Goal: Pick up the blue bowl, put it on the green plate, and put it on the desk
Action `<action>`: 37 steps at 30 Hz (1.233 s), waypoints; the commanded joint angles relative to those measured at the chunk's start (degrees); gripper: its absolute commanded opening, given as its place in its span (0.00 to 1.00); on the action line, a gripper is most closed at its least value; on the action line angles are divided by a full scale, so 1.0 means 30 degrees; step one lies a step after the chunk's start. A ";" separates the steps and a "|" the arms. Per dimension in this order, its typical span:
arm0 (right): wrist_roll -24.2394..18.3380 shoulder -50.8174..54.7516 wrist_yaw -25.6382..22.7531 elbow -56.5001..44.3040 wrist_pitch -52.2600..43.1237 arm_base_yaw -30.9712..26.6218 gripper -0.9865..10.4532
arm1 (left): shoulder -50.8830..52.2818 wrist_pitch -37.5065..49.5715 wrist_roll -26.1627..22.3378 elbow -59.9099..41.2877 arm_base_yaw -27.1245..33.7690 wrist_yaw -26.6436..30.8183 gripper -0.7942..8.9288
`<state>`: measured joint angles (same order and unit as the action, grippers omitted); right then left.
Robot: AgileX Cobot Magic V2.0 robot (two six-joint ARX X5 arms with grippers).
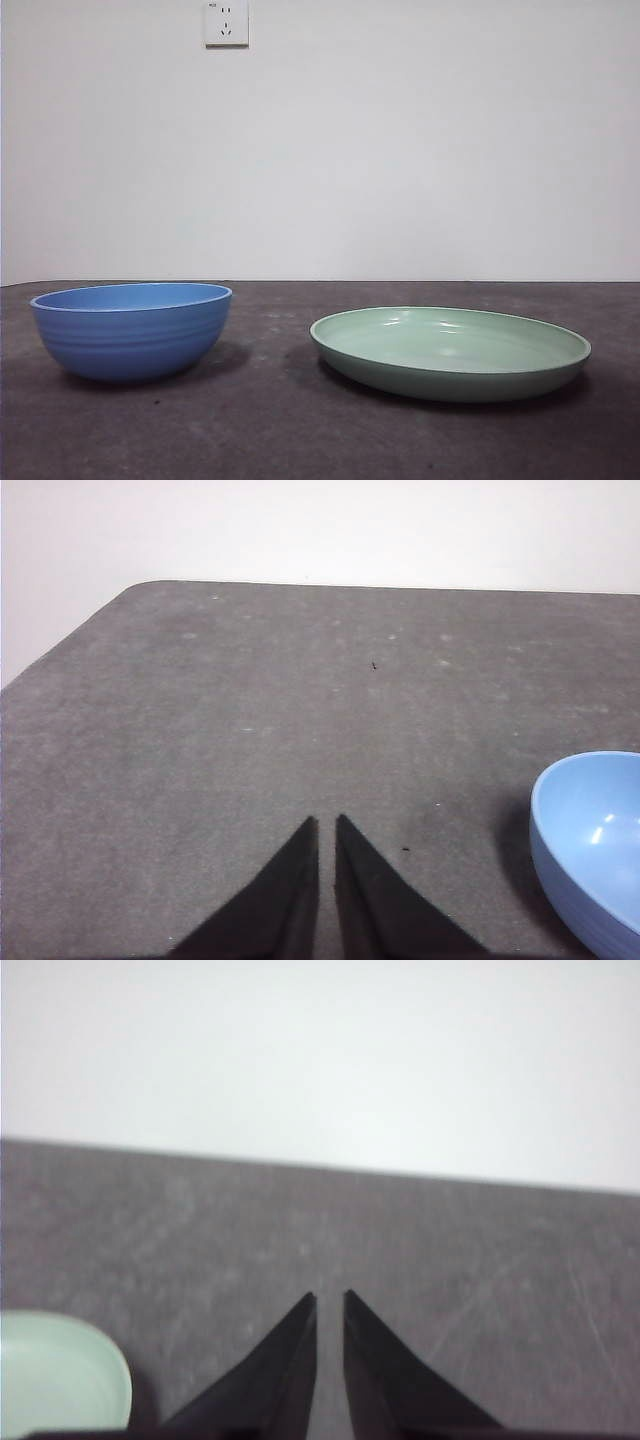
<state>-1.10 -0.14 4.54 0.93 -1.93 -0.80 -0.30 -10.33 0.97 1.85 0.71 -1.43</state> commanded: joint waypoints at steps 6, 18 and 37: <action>0.0619 -0.0022 0.0051 -0.0087 -0.1246 -0.0029 0.12 | 0.0036 0.0444 0.0612 -0.0386 -0.0015 0.0051 0.10; 0.6776 -0.1100 0.1632 0.2317 0.1333 -0.0022 0.10 | -0.0845 0.0335 0.3599 0.1399 -0.0036 0.0015 0.10; 0.6237 -1.0513 0.9173 1.3070 0.9530 0.0721 0.10 | -0.9610 -0.4000 0.3650 1.3304 -0.0036 -0.6331 0.10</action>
<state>19.11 -30.63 31.33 38.92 26.33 1.15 -27.35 -22.04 11.97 39.70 0.62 -18.81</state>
